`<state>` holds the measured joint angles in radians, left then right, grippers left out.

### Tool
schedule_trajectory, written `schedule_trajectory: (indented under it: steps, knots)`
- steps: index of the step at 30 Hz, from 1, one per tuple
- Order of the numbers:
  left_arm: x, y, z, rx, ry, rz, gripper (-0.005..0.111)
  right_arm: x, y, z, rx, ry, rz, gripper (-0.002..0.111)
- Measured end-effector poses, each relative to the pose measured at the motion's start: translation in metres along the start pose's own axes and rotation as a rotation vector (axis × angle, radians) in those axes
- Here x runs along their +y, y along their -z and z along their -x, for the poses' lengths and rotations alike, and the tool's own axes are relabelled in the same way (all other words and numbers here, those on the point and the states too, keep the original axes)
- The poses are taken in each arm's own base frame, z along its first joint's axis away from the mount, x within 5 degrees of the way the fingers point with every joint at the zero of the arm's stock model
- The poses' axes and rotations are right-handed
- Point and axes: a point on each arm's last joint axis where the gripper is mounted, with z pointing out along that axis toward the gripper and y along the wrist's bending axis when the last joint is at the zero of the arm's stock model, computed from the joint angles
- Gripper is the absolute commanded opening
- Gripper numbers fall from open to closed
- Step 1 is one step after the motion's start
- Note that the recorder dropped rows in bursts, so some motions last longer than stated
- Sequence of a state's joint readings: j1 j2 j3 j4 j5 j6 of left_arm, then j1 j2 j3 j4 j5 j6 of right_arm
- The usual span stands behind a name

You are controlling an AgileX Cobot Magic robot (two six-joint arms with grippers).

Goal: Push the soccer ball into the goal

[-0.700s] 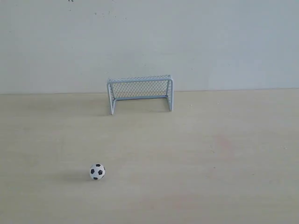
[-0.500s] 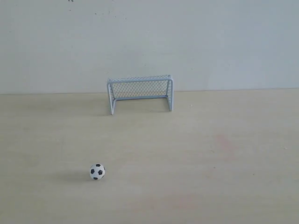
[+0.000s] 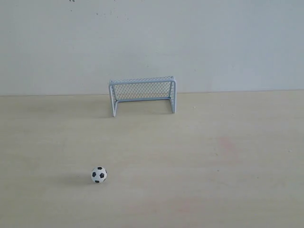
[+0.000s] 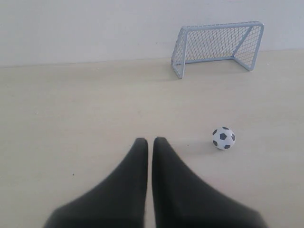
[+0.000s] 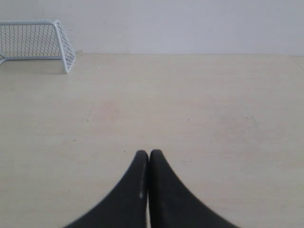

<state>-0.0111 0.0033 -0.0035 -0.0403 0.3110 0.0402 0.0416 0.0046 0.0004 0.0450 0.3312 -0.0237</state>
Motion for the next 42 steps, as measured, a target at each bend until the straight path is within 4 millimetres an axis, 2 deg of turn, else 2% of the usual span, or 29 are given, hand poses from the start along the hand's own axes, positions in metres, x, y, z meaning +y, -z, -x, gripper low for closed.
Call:
schedule_trajectory:
  steps: [11, 16, 23, 26, 30, 36, 39, 42]
  knots:
    - [0.0, 0.0, 0.001, -0.007, 0.0, 0.0, 0.004, 0.0, 0.0, 0.0, 0.0, 0.0, 0.0, 0.0]
    - [0.0, 0.0, 0.009, -0.104, 0.0, 0.004, 0.004, 0.0, 0.0, 0.0, 0.0, 0.0, 0.0, 0.0]
    - [0.002, 0.008, 0.038, -0.435, 0.006, 0.017, 0.004, 0.0, 0.0, 0.0, 0.0, 0.0, 0.0, 0.0]
    - [0.003, 0.011, 0.044, -0.491, 0.051, 0.016, 0.004, 0.0, 0.0, 0.0, 0.0, 0.0, 0.0, 0.0]
    - [0.003, 0.02, 0.061, -0.556, 0.067, 0.016, 0.004, 0.0, 0.0, 0.0, 0.0, 0.0, 0.0, 0.0]
    - [0.003, 0.02, 0.103, -0.526, 0.016, 0.027, 0.004, 0.0, 0.0, 0.0, 0.0, 0.0, 0.0, 0.0]
    - [0.002, 0.011, 0.126, -0.464, 0.002, 0.025, 0.004, 0.0, 0.0, 0.0, 0.0, 0.0, 0.0, 0.0]
    - [0.002, -0.008, 0.144, -0.371, -0.003, 0.022, 0.004, 0.0, 0.0, 0.0, 0.0, 0.0, 0.0, 0.0]
